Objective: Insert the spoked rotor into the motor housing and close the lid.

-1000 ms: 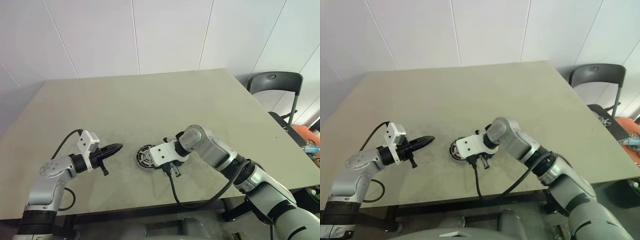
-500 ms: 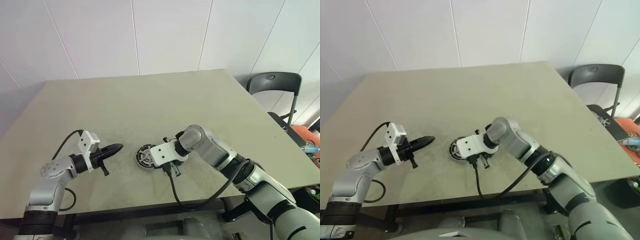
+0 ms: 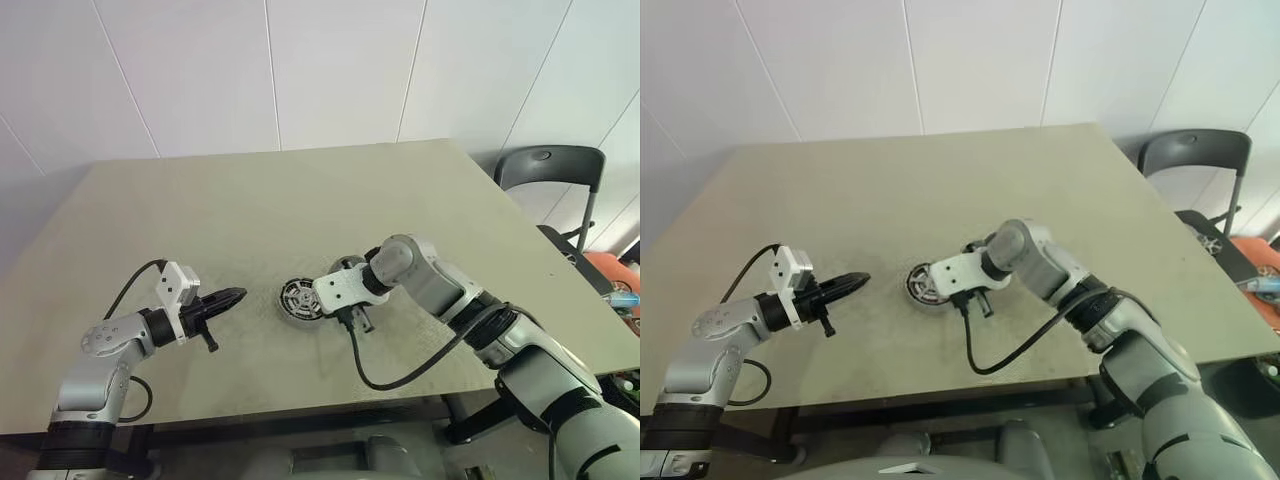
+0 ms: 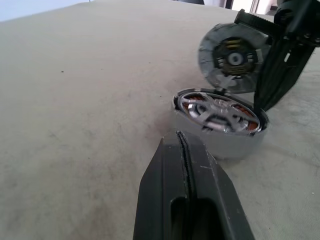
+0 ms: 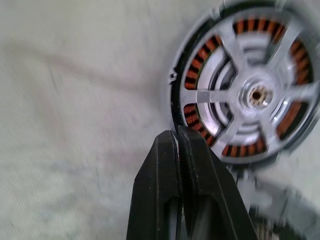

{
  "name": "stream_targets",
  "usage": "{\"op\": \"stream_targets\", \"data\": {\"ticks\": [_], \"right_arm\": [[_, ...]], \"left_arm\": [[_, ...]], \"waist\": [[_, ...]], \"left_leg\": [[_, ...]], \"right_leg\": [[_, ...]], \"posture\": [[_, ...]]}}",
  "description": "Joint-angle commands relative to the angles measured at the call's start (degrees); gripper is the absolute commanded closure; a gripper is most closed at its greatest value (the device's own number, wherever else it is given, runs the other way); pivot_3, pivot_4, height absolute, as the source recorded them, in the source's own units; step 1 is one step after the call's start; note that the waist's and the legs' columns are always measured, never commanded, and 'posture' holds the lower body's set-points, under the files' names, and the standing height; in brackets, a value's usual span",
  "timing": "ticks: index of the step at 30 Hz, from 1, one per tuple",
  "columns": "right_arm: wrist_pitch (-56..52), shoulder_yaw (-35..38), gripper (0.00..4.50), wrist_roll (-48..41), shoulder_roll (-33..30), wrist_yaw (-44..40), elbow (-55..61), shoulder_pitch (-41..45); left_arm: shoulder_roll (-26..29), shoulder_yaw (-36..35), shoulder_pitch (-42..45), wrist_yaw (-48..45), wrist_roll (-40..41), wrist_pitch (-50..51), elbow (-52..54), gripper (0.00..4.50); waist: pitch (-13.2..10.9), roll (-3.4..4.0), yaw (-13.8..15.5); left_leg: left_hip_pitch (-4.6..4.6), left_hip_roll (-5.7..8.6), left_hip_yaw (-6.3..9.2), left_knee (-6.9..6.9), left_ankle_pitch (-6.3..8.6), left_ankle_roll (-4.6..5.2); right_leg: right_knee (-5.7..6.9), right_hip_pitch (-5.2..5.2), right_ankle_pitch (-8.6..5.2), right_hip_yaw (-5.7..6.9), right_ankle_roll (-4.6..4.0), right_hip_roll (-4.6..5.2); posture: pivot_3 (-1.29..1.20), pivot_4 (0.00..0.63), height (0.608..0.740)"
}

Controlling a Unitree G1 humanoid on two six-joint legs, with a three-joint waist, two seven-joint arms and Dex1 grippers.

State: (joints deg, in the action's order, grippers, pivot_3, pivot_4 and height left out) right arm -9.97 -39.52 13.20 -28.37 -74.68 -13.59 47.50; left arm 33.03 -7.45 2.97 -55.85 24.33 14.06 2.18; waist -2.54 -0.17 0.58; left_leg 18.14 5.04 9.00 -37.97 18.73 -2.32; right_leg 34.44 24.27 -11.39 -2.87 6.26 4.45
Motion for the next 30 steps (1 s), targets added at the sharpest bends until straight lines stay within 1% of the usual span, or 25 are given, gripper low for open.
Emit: {"op": "stream_targets", "data": {"ticks": [1,3,5,6,8,10,12,15,18,20,24,27,30], "right_arm": [[0.2,1.7,3.99,1.5,-0.4,1.0,-0.6,0.8],[0.0,2.1,3.50,0.7,-0.1,0.6,-0.1,0.4],[-1.8,3.7,2.79,-2.3,0.7,-0.8,1.9,-0.2],[-3.5,4.6,2.55,-4.4,1.2,-2.1,3.4,-0.5],[-5.7,6.1,2.55,-8.0,1.7,-4.4,6.4,-1.2],[-6.8,7.6,2.55,-9.8,2.5,-4.1,7.7,-1.6],[-9.6,9.9,2.55,-12.4,4.4,-2.5,8.5,-1.5],[-14.2,14.0,2.55,-14.8,8.0,2.4,6.7,-0.4],[-14.7,14.5,2.55,-14.0,7.8,4.0,5.2,0.0],[-15.4,16.1,2.55,-13.9,8.8,7.3,3.2,1.0],[-13.8,20.1,2.55,-11.5,11.4,18.8,-7.0,5.6],[-13.5,23.2,2.55,-12.4,12.6,22.9,-10.8,8.1],[-13.3,25.4,2.55,-13.4,12.9,24.2,-12.5,9.4]], "left_arm": [[0.1,-0.2,1.0,0.0,0.0,-1.4,0.4,4.50],[0.1,-0.2,1.0,0.1,0.0,-1.4,0.4,4.50],[0.2,-0.2,1.0,0.0,-0.1,-1.3,0.3,4.50],[0.2,-0.2,1.0,0.0,-0.1,-1.3,0.3,4.50],[0.2,-0.1,1.1,-0.1,-0.1,-1.3,0.2,4.50],[0.3,-0.1,1.2,-0.1,-0.1,-1.3,0.1,4.50],[0.2,0.0,1.2,-0.2,-0.1,-1.3,0.0,4.50],[0.2,0.0,1.4,-0.4,-0.2,-1.5,-0.2,4.50],[0.2,0.1,1.5,-0.5,-0.2,-1.5,-0.3,4.50],[0.3,0.1,1.6,-0.5,-0.2,-1.6,-0.5,4.50],[0.2,0.4,1.7,-0.6,-0.3,-1.7,-0.7,4.50],[0.2,0.7,1.8,-0.6,-0.2,-1.8,-0.9,4.50],[0.3,0.8,1.8,-0.6,-0.1,-1.9,-1.1,4.50]], "waist": [[0.0,0.00,-0.1],[0.0,0.00,0.0],[0.0,0.00,0.0],[0.0,0.00,0.0],[0.0,0.00,0.0],[0.0,0.01,0.0],[0.0,0.02,-0.1],[0.0,0.02,0.0],[0.0,0.02,0.2],[0.0,0.02,0.1],[-0.1,0.12,-0.2],[-0.1,0.12,-0.3],[-0.1,0.10,-0.5]], "left_leg": [[0.00,0.00,0.00,0.01,0.00,0.00],[0.02,0.00,0.00,0.02,0.00,0.00],[0.05,0.00,0.00,0.02,0.00,0.00],[0.06,-0.01,0.01,0.02,0.00,0.00],[0.12,-0.01,0.03,0.05,0.01,0.01],[0.18,-0.01,0.05,0.09,0.02,0.02],[0.18,-0.01,0.05,0.12,0.03,0.02],[0.18,-0.01,0.06,0.15,0.03,0.02],[0.18,-0.01,0.04,0.15,0.03,0.02],[0.19,0.00,0.05,0.15,0.03,0.02],[0.20,0.01,0.00,0.15,0.03,0.02],[0.18,0.00,0.02,0.26,0.02,0.01],[0.18,0.00,0.01,0.51,0.02,0.01]], "right_leg": [[0.00,0.01,0.02,0.00,0.00,0.00],[-0.02,0.02,0.04,0.00,0.02,0.00],[-0.04,0.03,0.04,0.00,0.03,0.00],[-0.04,0.05,0.05,0.00,0.04,0.00],[-0.06,0.11,0.11,0.02,0.01,0.00],[-0.09,0.18,0.16,0.03,-0.05,0.01],[-0.10,0.20,0.17,0.03,-0.05,0.01],[-0.10,0.22,0.18,0.03,-0.07,0.01],[-0.10,0.22,0.17,0.03,-0.07,0.01],[-0.14,0.20,0.17,0.05,-0.07,0.02],[-0.09,0.26,0.18,0.03,-0.08,0.02],[-0.08,0.30,0.19,0.04,-0.09,0.01],[-0.16,0.37,0.20,0.03,-0.06,0.03]], "posture": [[0.00,0.000,0.740],[0.00,0.000,0.740],[0.00,0.000,0.740],[0.00,0.000,0.740],[0.00,0.000,0.740],[0.00,0.000,0.740],[0.00,0.000,0.740],[0.00,0.000,0.740],[0.00,0.000,0.740],[0.00,0.000,0.740],[0.00,0.000,0.740],[0.00,0.000,0.740],[0.00,0.000,0.740]]}}
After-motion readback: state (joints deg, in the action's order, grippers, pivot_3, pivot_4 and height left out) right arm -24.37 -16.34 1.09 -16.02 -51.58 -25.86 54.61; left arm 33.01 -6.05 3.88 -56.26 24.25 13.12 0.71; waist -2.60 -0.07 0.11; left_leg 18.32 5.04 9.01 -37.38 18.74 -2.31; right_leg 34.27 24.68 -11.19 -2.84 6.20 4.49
